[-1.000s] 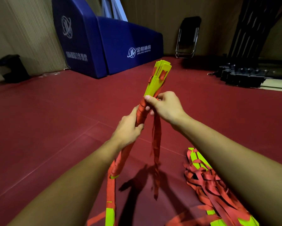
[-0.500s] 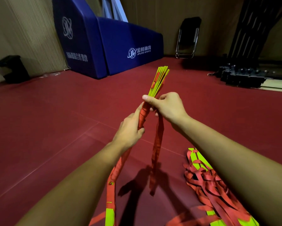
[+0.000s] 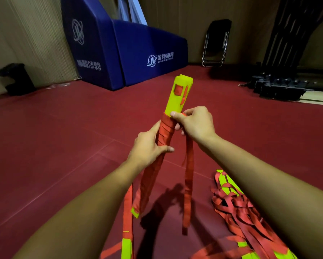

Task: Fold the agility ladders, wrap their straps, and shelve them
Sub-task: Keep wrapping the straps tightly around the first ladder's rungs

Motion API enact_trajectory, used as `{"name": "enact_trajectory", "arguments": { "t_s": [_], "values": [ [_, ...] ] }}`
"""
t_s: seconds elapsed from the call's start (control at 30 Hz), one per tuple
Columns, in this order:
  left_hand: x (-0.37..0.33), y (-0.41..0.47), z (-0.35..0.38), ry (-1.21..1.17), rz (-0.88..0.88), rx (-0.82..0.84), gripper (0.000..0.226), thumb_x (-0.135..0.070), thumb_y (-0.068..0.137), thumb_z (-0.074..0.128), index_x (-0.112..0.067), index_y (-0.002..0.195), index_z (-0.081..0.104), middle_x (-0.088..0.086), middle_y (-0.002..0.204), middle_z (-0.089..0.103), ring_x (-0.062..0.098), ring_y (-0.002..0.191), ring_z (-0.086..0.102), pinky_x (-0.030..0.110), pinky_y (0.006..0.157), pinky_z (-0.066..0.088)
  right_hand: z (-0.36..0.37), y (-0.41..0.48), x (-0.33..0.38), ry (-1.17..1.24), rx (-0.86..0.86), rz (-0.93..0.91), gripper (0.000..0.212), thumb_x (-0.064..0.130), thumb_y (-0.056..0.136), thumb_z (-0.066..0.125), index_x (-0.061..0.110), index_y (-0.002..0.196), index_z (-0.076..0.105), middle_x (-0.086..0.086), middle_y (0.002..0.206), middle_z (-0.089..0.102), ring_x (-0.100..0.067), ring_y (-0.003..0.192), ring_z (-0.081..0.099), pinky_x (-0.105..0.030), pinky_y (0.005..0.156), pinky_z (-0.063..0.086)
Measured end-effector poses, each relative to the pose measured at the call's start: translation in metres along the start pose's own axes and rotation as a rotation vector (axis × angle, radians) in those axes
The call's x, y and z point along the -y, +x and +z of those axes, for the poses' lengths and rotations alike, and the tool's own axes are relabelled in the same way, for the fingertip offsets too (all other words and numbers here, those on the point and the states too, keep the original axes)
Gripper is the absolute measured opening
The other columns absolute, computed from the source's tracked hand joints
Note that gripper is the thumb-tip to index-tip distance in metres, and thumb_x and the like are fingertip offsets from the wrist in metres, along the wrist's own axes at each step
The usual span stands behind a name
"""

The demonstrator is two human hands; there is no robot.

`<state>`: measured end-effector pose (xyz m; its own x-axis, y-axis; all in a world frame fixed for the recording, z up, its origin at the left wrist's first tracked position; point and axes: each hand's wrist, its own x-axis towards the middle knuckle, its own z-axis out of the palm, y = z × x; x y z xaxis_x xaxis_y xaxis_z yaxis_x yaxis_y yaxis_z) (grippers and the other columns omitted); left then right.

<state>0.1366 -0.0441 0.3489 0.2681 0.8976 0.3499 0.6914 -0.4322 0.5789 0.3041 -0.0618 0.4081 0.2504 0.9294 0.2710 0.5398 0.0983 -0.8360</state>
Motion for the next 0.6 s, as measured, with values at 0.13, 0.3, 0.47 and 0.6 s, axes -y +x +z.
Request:
{"name": "enact_trajectory", "arguments": {
  "t_s": [0.13,0.3,0.47,0.6],
  "values": [
    [-0.007,-0.004,-0.004,0.340,0.062,-0.072,0.071,-0.053,0.078,0.075,-0.045,0.139,0.041,0.009,0.098,0.073,0.042,0.099,0.066,0.046,0.079,0.055,0.007,-0.001,-0.003,-0.027,-0.033,0.091,0.060,0.071,0.074,0.064,0.014,0.055,0.067,0.001,0.053,0.068,-0.013,0.055,0.068,-0.036,0.070,0.057],
    [-0.020,-0.008,-0.002,0.404,0.067,-0.078,0.065,-0.055,0.082,0.072,-0.040,0.138,0.043,0.008,0.102,0.072,0.043,0.100,0.065,0.045,0.078,0.055,0.009,0.000,-0.003,-0.034,-0.082,0.103,0.060,0.073,0.073,0.061,0.016,0.056,0.069,0.000,0.053,0.066,-0.023,0.070,0.070,-0.037,0.073,0.055],
    [-0.021,0.001,-0.004,-0.101,-0.104,0.133,0.034,-0.028,0.079,0.069,-0.040,0.109,0.057,-0.005,0.083,0.067,0.024,0.082,0.064,0.039,0.082,0.054,0.005,0.004,0.001,0.135,0.052,-0.041,0.047,0.049,0.089,0.066,0.015,0.056,0.064,-0.005,0.060,0.071,-0.010,0.049,0.060,-0.035,0.068,0.052],
    [-0.021,0.003,-0.007,-0.502,-0.239,0.320,0.038,0.011,0.082,0.058,-0.026,0.092,0.063,-0.012,0.072,0.064,0.008,0.072,0.056,0.028,0.072,0.043,0.010,0.002,0.001,0.134,0.109,-0.125,0.046,0.047,0.090,0.066,0.010,0.061,0.065,-0.005,0.058,0.069,-0.010,0.046,0.056,-0.032,0.060,0.046]
  ]
}}
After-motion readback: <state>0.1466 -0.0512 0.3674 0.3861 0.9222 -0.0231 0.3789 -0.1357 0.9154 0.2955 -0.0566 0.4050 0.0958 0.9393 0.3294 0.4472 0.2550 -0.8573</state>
